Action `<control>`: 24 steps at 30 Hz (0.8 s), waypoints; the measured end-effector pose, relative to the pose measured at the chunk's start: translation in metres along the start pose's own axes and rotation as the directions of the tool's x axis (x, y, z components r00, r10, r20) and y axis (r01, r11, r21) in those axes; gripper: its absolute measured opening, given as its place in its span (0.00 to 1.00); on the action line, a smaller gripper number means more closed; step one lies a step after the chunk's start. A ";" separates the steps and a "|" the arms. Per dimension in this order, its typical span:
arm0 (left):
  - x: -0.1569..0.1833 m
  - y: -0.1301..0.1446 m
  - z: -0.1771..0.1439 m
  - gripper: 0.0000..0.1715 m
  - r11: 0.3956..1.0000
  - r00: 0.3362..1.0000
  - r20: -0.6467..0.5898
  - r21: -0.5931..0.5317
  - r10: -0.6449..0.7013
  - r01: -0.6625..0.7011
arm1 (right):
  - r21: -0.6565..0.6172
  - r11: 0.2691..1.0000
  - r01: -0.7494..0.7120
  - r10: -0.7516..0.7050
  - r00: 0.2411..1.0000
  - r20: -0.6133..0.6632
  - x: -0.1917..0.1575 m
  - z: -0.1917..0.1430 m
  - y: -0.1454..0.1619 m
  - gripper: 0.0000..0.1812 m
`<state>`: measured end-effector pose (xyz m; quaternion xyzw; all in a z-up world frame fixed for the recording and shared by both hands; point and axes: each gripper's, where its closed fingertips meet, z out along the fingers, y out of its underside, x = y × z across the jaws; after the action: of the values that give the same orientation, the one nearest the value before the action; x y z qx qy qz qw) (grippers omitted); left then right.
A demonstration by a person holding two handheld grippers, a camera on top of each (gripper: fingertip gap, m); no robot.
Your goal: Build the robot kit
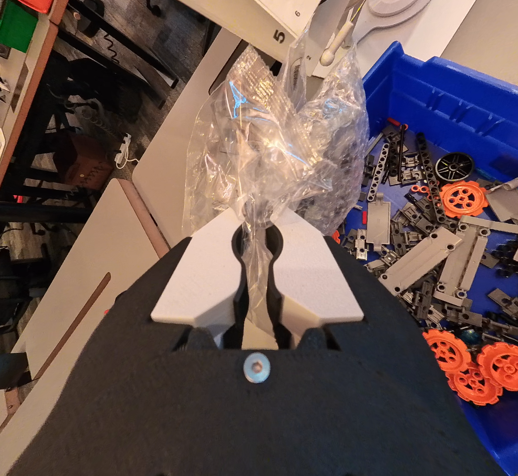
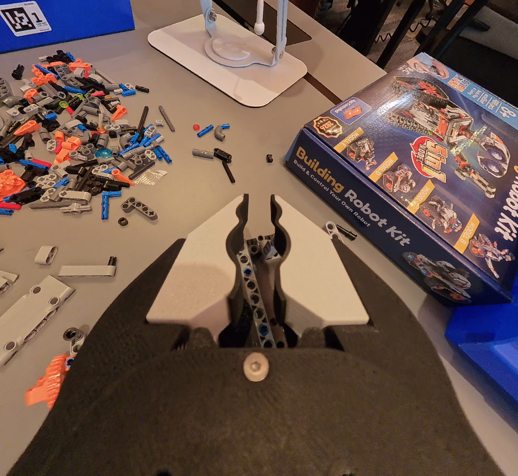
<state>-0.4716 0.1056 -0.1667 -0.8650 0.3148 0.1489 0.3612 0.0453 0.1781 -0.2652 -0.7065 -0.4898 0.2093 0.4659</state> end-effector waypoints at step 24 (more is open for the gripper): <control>0.002 -0.001 0.004 0.00 1.000 1.000 -0.008 -0.003 0.012 -0.012 | 0.000 1.000 0.008 -0.008 1.000 0.002 -0.001 0.000 0.000 0.07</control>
<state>-0.4692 0.1082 -0.1697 -0.8644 0.3211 0.1478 0.3576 0.0447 0.1774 -0.2651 -0.7043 -0.4929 0.2082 0.4665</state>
